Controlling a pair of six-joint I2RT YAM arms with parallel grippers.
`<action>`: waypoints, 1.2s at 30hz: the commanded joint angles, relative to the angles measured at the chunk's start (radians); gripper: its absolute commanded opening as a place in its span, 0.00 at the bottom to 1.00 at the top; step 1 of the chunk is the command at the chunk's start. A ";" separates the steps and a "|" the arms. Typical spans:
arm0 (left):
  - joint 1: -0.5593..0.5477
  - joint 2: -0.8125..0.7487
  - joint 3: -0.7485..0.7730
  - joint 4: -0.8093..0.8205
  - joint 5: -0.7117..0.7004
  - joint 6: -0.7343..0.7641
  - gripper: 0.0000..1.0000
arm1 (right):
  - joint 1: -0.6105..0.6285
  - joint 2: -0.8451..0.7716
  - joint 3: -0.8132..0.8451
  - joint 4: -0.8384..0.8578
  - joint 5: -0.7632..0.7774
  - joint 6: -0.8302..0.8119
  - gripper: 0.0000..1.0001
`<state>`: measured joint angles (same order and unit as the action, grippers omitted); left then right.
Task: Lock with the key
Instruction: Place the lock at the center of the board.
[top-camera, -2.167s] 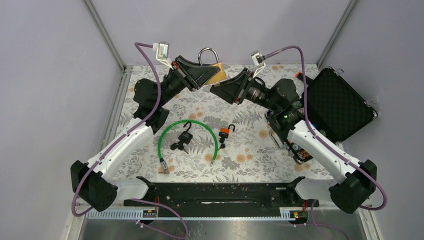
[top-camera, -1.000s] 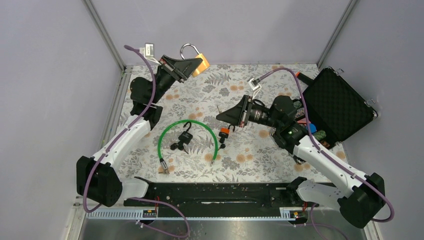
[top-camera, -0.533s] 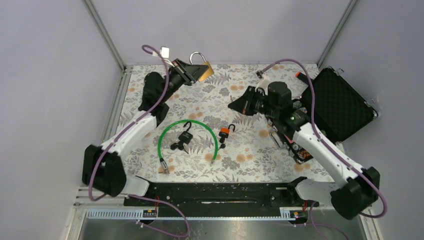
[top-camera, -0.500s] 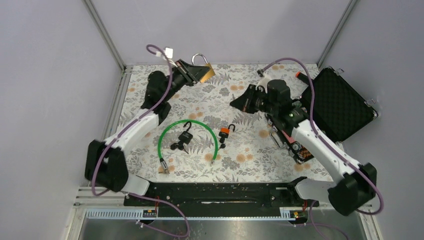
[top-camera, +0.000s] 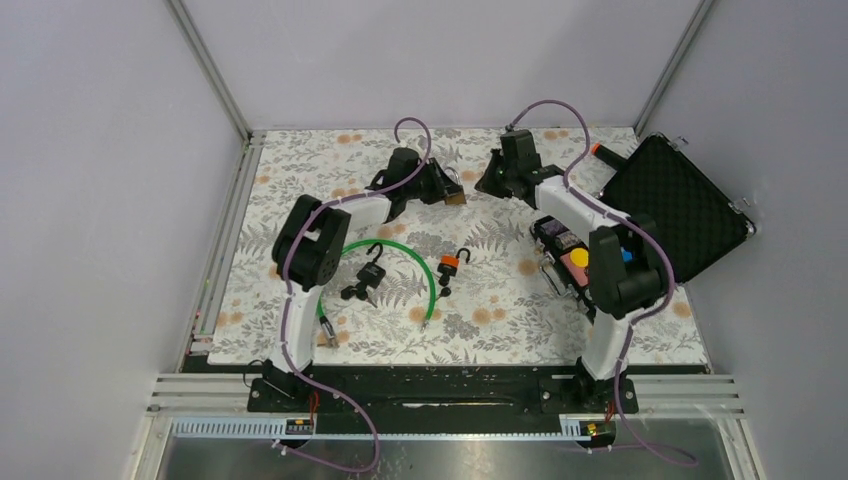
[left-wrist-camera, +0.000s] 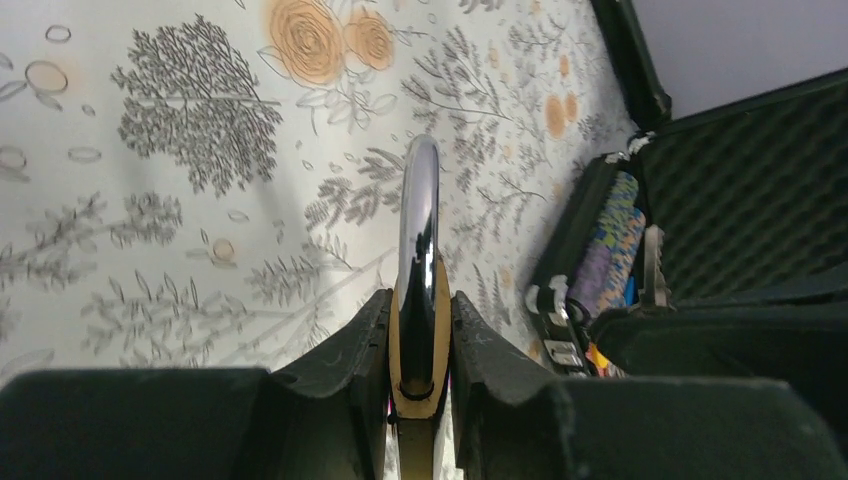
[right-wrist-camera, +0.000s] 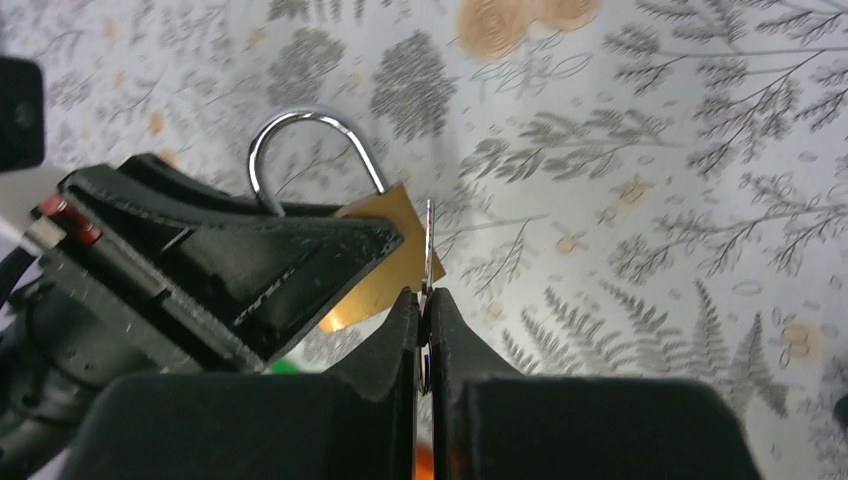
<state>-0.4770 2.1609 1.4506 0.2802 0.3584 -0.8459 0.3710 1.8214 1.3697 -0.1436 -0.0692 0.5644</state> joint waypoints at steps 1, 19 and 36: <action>0.008 0.055 0.175 0.091 0.047 -0.041 0.00 | -0.024 0.118 0.133 -0.029 0.064 0.008 0.00; 0.010 0.171 0.258 -0.053 0.091 -0.129 0.49 | -0.024 0.387 0.392 -0.290 0.112 0.019 0.14; 0.033 -0.071 0.060 -0.351 -0.276 -0.077 0.99 | -0.024 0.422 0.439 -0.318 -0.038 0.018 0.41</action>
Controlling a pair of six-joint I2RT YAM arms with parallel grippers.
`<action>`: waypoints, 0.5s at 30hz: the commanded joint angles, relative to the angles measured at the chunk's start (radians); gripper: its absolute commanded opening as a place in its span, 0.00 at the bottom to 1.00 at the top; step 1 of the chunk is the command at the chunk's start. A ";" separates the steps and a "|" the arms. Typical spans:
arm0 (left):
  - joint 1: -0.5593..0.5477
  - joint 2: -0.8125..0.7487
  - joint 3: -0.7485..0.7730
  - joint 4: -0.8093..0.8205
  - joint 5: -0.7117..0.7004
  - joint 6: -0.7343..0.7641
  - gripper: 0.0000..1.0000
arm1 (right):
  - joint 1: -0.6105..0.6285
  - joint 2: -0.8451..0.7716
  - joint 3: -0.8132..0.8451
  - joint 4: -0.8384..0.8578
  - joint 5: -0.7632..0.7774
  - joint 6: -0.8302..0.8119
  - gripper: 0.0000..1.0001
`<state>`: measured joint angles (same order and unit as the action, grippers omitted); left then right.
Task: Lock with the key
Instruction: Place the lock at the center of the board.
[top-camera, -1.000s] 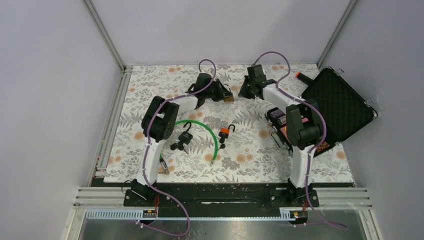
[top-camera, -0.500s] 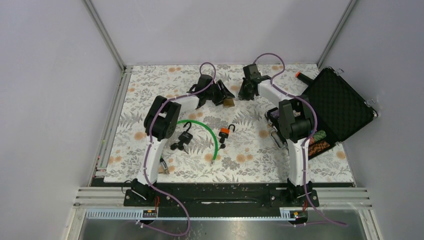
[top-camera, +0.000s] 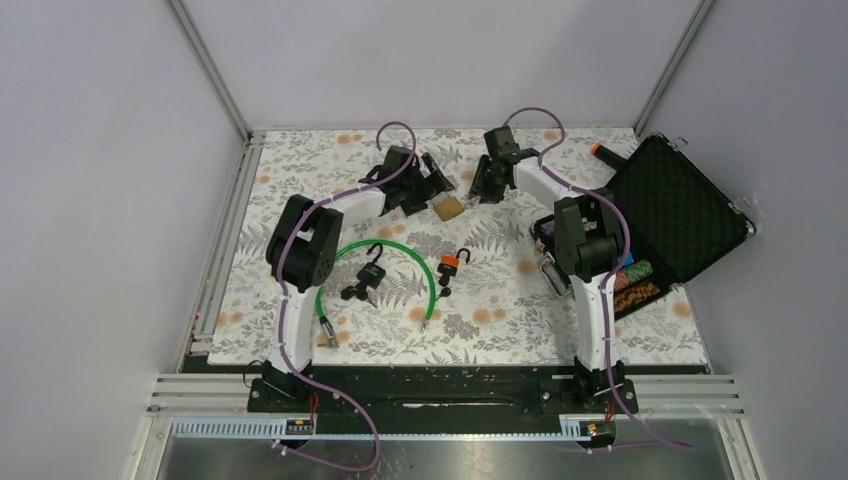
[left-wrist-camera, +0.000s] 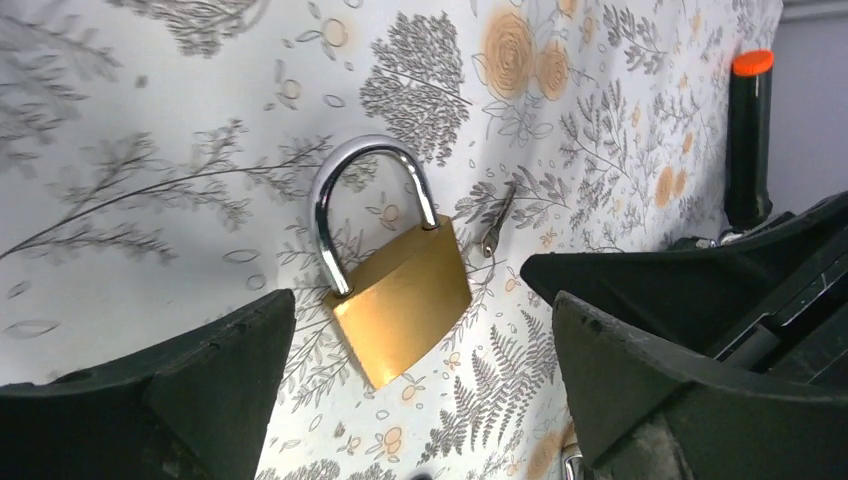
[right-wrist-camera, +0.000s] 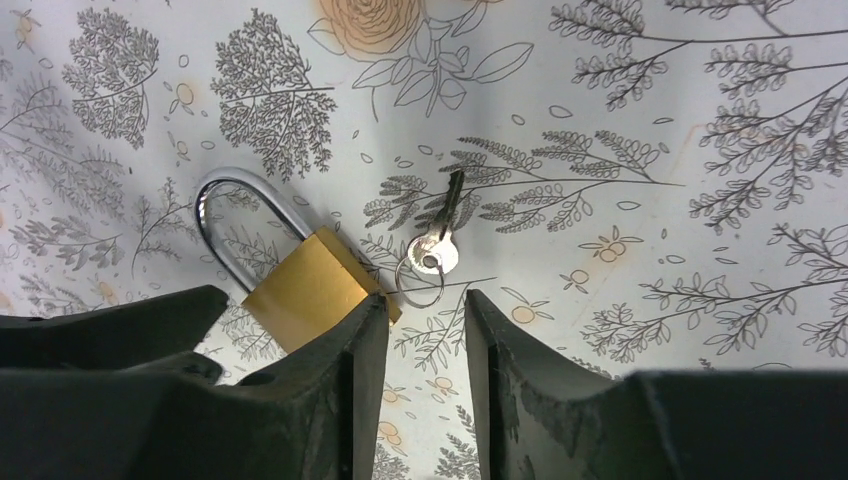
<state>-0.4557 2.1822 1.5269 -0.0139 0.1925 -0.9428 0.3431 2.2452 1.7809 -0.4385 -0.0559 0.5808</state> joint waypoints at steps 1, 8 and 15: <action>0.014 -0.106 -0.020 -0.067 -0.118 0.024 0.99 | 0.004 -0.011 0.015 -0.019 -0.056 0.004 0.42; 0.031 -0.225 -0.095 -0.110 -0.165 0.097 0.99 | 0.007 -0.173 -0.164 0.067 -0.072 -0.022 0.73; 0.029 -0.509 -0.292 -0.154 -0.218 0.232 0.99 | 0.114 -0.427 -0.501 0.144 -0.004 -0.095 0.87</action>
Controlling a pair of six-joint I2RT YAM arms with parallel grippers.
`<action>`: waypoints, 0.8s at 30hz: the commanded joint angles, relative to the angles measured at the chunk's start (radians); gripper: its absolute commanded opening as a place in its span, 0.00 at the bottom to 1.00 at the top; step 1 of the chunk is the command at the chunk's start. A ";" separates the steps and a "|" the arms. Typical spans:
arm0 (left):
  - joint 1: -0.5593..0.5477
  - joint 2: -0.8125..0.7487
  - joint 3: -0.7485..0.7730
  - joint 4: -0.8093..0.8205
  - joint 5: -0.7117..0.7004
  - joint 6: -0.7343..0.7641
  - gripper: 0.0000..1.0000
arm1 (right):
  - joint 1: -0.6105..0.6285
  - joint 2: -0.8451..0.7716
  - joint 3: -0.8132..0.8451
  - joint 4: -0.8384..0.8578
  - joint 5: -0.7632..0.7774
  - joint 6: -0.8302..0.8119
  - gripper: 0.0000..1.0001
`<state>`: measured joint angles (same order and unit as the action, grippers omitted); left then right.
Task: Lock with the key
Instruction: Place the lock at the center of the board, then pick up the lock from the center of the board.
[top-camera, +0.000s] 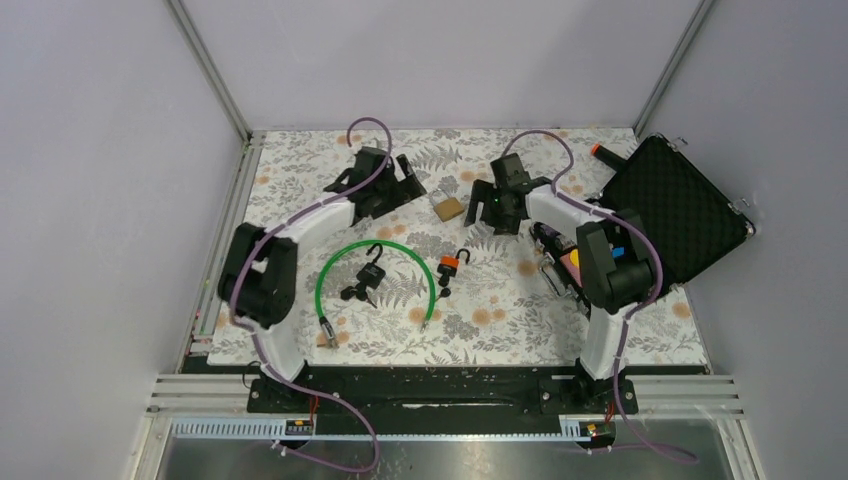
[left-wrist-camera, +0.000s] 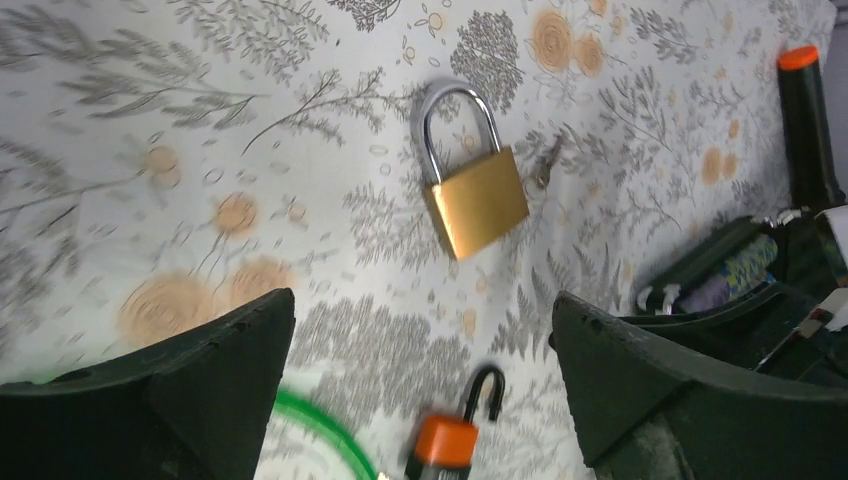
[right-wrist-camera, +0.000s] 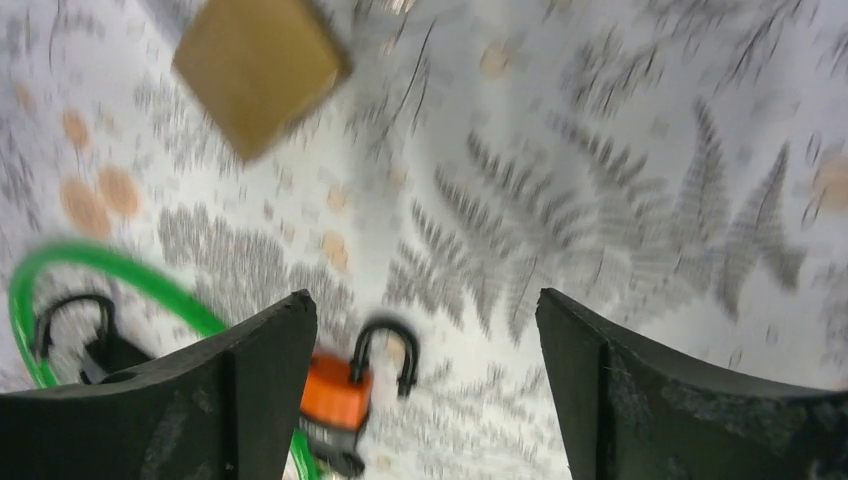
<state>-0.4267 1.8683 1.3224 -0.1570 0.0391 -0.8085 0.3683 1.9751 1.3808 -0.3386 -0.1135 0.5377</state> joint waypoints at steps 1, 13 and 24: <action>0.001 -0.251 -0.118 -0.018 -0.069 0.107 0.99 | 0.113 -0.188 -0.135 0.037 0.085 -0.038 0.87; -0.014 -0.671 -0.396 -0.103 -0.083 0.146 0.99 | 0.370 -0.161 -0.195 0.008 0.392 0.225 0.88; -0.014 -0.848 -0.473 -0.171 -0.153 0.178 0.99 | 0.427 -0.026 -0.049 -0.147 0.475 0.307 0.78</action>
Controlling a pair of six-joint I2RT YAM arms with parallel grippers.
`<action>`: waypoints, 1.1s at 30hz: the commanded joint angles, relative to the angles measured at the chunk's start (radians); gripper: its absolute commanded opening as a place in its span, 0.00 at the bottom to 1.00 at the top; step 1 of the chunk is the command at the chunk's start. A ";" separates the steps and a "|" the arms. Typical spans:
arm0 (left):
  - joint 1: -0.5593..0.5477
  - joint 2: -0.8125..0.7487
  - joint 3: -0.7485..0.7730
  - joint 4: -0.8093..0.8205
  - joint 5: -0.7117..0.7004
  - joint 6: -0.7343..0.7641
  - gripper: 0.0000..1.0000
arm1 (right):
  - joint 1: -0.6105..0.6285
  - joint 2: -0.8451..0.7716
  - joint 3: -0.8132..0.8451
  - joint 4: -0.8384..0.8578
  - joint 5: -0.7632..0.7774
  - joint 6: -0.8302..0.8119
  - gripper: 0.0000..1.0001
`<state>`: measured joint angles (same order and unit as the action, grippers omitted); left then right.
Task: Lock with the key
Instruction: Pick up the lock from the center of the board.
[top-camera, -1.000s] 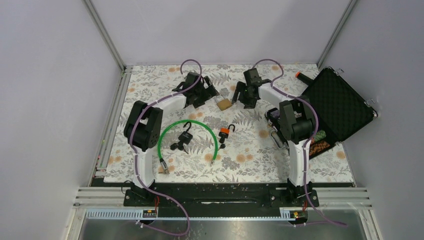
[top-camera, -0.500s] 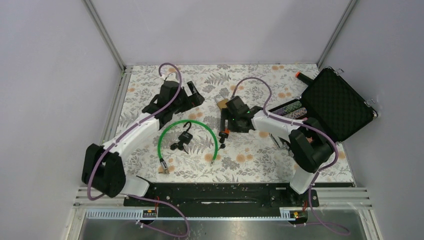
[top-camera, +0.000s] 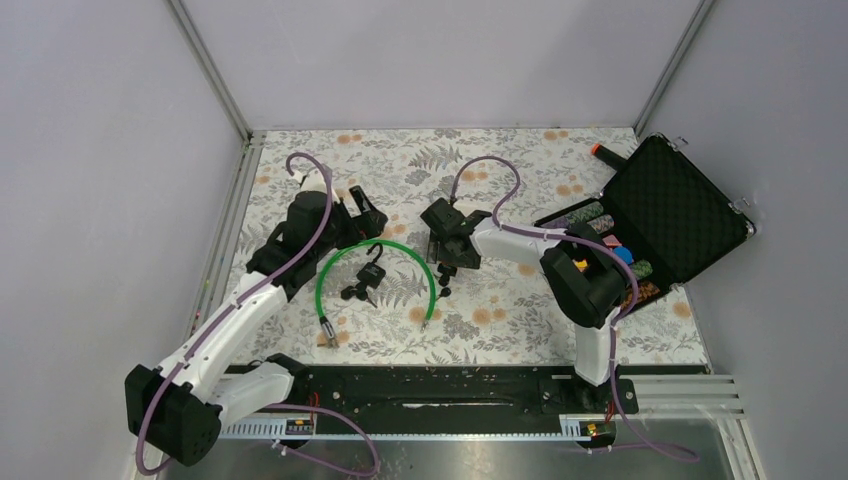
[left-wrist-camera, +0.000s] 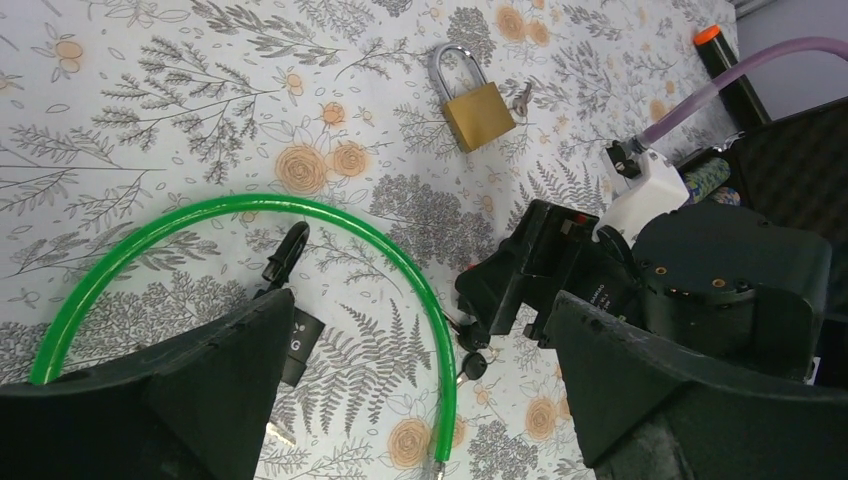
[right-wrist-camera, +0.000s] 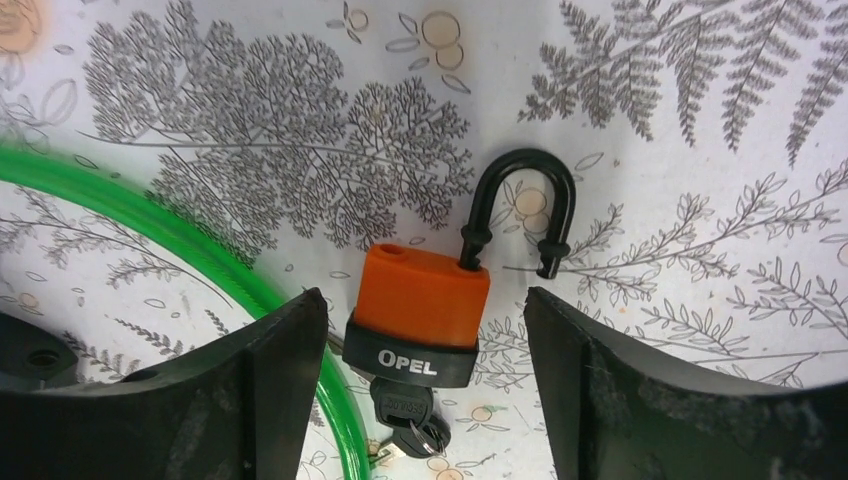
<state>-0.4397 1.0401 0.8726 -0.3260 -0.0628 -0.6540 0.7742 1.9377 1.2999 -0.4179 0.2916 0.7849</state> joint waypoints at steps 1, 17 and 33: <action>-0.002 -0.018 -0.028 -0.002 -0.050 0.025 0.99 | 0.023 0.014 0.032 -0.068 0.071 0.065 0.76; -0.004 -0.036 -0.170 0.192 0.212 0.019 0.99 | 0.027 -0.098 -0.024 -0.006 0.089 0.142 0.21; -0.179 -0.016 -0.219 0.581 0.352 0.098 0.99 | 0.027 -0.651 -0.301 0.317 -0.004 0.418 0.17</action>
<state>-0.5518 1.0035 0.6125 0.0822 0.2687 -0.6197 0.7959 1.3819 1.0542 -0.2321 0.3016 1.0863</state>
